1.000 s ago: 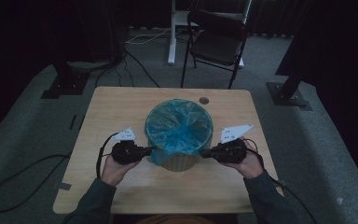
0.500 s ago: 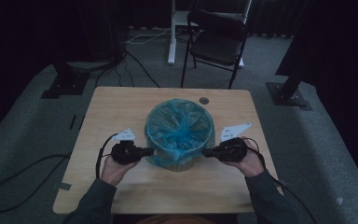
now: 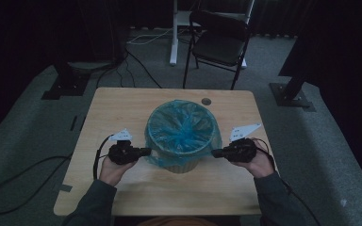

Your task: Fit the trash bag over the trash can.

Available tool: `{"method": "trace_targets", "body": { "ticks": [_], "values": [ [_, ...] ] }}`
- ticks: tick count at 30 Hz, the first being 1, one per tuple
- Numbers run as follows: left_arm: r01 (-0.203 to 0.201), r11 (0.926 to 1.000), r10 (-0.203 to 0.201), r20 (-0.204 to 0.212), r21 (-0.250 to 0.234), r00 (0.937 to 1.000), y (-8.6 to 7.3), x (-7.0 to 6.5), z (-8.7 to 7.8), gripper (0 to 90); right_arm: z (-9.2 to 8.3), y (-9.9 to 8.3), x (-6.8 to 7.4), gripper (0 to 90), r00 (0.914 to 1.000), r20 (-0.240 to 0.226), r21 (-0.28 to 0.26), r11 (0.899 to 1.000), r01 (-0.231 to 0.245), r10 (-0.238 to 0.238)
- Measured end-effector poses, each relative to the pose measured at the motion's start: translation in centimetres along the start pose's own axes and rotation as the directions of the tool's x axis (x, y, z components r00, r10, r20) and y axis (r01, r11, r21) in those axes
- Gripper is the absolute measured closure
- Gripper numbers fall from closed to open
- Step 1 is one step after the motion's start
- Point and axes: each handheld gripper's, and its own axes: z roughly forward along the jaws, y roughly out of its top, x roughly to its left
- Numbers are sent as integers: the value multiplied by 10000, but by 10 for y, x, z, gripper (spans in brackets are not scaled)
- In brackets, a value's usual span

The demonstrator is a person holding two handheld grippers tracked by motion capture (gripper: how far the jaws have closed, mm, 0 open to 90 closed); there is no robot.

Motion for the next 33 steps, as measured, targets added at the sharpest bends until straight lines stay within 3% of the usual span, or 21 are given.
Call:
{"method": "trace_targets", "body": {
  "ticks": [10, 18, 26, 33],
  "values": [
    [93, 9999, -94, -123, -92, 9999, -1, 2, -4, 896, -5, -6, -4, 899, 9997, 204, 223, 9996, -149, 145],
    [316, 9986, -334, -427, -426, 9985, -2, 8, -16, 889, -10, -8, -6, 874, 9990, 396, 139, 9997, -210, 204],
    [637, 9932, -703, -656, -974, 9954, -2, 15, -31, 837, -15, -8, -8, 843, 9977, 594, -21, 9995, -317, 318],
    [488, 9886, -568, -531, -1421, 9970, -1, 12, -45, 740, -20, -7, -9, 786, 9962, 743, -384, 9983, -430, 458]
  ]
}}
